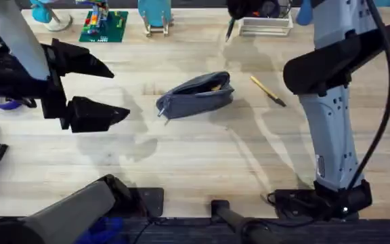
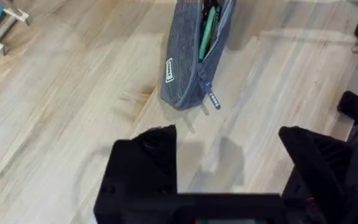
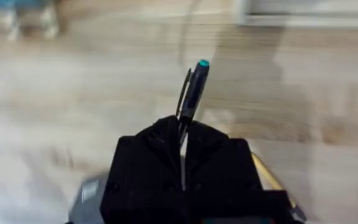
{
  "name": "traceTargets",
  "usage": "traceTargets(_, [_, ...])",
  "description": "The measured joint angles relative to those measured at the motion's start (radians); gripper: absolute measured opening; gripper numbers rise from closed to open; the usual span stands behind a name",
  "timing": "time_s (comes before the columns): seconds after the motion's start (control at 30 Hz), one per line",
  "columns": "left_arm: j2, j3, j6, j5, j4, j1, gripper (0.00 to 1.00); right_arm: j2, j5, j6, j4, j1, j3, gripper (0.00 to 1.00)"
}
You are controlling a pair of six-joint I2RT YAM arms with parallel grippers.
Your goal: Unzip the bag, pick up the pens from the table one at a time and place them inside, then zip the bag closed.
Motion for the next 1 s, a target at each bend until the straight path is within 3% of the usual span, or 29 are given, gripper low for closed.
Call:
traceTargets(0.23, [0.000, 0.000, 0.000, 0.000, 0.000, 0.000, 0.995, 0.000, -0.310, -0.321, 0.000, 0.000, 0.000, 0.031])
traceTargets(0.43, [0.000, 0.000, 0.000, 0.000, 0.000, 0.000, 0.995, 0.000, -0.403, -0.447, 0.000, 0.000, 0.000, 0.031])
traceTargets(0.57, [0.000, 0.000, 0.000, 0.000, 0.000, 0.000, 0.995, 0.000, -0.391, -0.501, 0.000, 0.000, 0.000, 0.031])
traceTargets(0.8, [0.000, 0.000, 0.000, 0.000, 0.000, 0.000, 0.996, -0.018, -0.229, -0.524, 0.000, 0.014, 0.000, 0.031])
traceTargets(1.0, [0.000, 0.000, 0.000, 0.000, 0.000, 0.000, 0.995, -0.155, -0.186, -0.519, 0.000, 0.019, 0.000, 0.031])
